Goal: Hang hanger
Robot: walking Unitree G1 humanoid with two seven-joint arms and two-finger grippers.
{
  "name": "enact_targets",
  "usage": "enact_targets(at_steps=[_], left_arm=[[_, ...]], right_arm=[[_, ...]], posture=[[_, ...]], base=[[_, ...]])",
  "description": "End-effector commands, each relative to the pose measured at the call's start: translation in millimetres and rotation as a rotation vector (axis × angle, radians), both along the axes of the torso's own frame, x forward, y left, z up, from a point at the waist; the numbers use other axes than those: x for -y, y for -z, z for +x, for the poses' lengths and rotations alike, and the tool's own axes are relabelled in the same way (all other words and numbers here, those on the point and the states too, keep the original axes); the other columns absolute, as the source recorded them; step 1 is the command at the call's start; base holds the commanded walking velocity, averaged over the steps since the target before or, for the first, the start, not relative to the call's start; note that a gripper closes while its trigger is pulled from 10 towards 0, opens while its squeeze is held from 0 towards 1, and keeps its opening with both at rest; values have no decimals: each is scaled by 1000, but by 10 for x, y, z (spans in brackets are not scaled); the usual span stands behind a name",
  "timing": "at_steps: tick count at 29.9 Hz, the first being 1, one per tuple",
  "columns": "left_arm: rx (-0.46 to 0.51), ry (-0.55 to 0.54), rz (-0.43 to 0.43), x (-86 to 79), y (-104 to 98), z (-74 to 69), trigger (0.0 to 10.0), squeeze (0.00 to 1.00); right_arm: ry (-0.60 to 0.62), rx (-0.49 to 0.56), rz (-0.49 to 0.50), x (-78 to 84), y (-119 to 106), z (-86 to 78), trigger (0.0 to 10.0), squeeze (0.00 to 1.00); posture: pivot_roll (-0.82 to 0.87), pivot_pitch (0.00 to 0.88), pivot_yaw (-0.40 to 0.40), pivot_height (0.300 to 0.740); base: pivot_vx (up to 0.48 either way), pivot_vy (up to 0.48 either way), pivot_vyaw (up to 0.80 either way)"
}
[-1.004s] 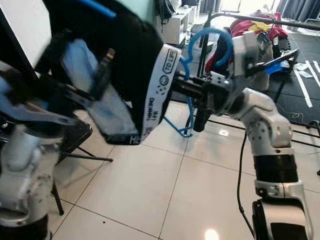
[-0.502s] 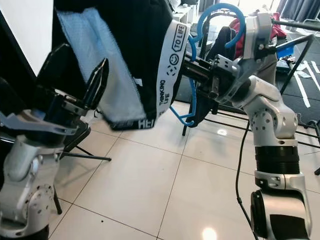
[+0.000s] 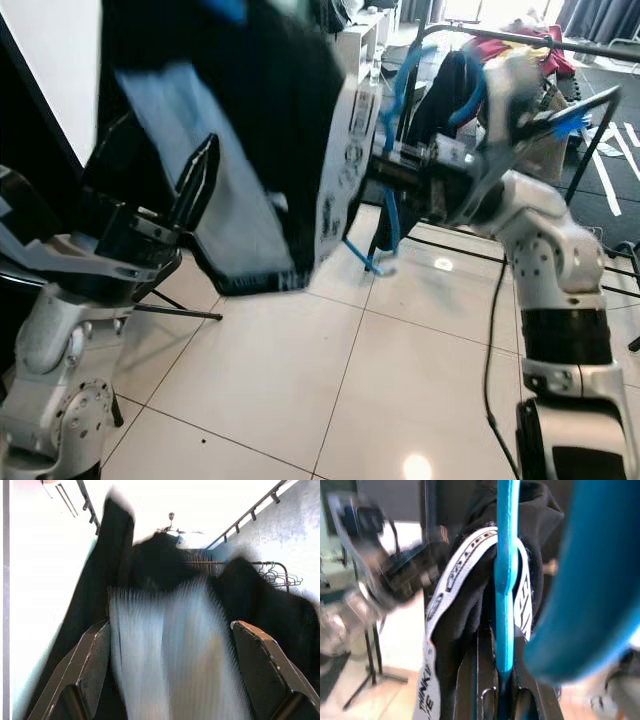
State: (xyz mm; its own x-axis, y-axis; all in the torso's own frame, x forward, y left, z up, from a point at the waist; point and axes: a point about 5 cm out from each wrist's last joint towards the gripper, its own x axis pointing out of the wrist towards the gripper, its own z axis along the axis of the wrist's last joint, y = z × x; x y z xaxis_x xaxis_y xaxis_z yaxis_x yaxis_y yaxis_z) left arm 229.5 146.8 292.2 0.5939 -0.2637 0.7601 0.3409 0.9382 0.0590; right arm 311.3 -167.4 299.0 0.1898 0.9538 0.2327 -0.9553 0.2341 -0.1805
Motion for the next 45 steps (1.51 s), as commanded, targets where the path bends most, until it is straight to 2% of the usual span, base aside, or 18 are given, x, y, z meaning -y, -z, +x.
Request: enact_targets(at_steps=[1,7,13,15,16,17,20,21,22,23,26,27,30,31,34,39,41,45], left_arm=[[-5,-3,-6,-5,16,6,10000,1000],[-16,-6,-1,-9,47,-8,10000,1000],[-87,10,51,-9,245,-36,10000,1000],[-199,0,127,-43,555,-41,10000,1000],[-199,0,127,-43,555,-41,10000,1000],[-253,1,164,-55,699,-56,10000,1000],[-294,4,194,-56,797,-78,10000,1000],[-323,4,209,-57,850,-91,10000,408],[-323,4,209,-57,850,-91,10000,408],[-355,-16,215,-79,892,-80,10000,0],[-433,-52,236,-146,983,-62,10000,0],[-460,-55,249,-163,1029,-78,10000,0],[-474,-53,257,-170,1054,-93,10000,0],[-474,-61,259,-169,1071,-116,10000,0],[-482,-75,270,-171,1099,-127,10000,0],[-511,-75,228,-202,1144,-115,10000,0],[-526,-44,184,-215,1146,-103,10000,0],[-524,-45,173,-235,1124,-88,10000,0]], right_arm=[[22,-4,-44,0,65,12,10000,0],[56,-43,-55,29,186,32,10000,0],[65,-125,-32,43,371,15,10000,0],[88,-196,-53,42,619,1,10000,0],[88,-196,-53,42,619,1,10000,0],[93,-227,-56,39,721,-18,10000,0],[89,-247,-52,31,784,-43,10000,0],[77,-262,-44,15,818,-67,10000,0],[77,-262,-44,15,818,-67,10000,0],[71,-278,-41,-12,860,-80,10000,0],[119,-306,-57,-106,1039,-77,10000,0],[162,-358,-29,-164,1150,-65,10000,0],[191,-396,-8,-201,1218,-59,10000,0],[189,-442,-24,-267,1351,-112,10000,0],[185,-455,3,-275,1350,-141,10000,0],[174,-478,8,-256,1388,-190,10000,0],[118,-490,-2,-260,1385,-253,10000,0],[39,-505,-2,-271,1367,-332,10000,0]], posture=[[-57,83,-33,740],[-53,86,-31,740],[-53,88,-31,740],[-51,90,-29,740],[-51,90,-29,740],[-51,90,-29,740],[-49,93,-25,740],[-47,95,-25,740],[-47,95,-25,740],[-47,95,-25,740],[-46,97,-30,740],[-42,98,-35,740],[-42,98,-35,740],[-32,102,-38,740],[-34,103,-36,740],[-39,98,-34,740],[-41,105,-30,740],[-39,107,-30,740]], base=[[0,0,0],[0,0,0],[0,0,0],[0,0,0],[0,0,0],[0,0,0],[0,0,0],[0,0,0],[0,0,0],[0,0,0],[0,0,0],[0,0,0],[0,0,0],[0,0,0],[0,0,0],[0,0,0],[0,0,0],[0,0,0]])
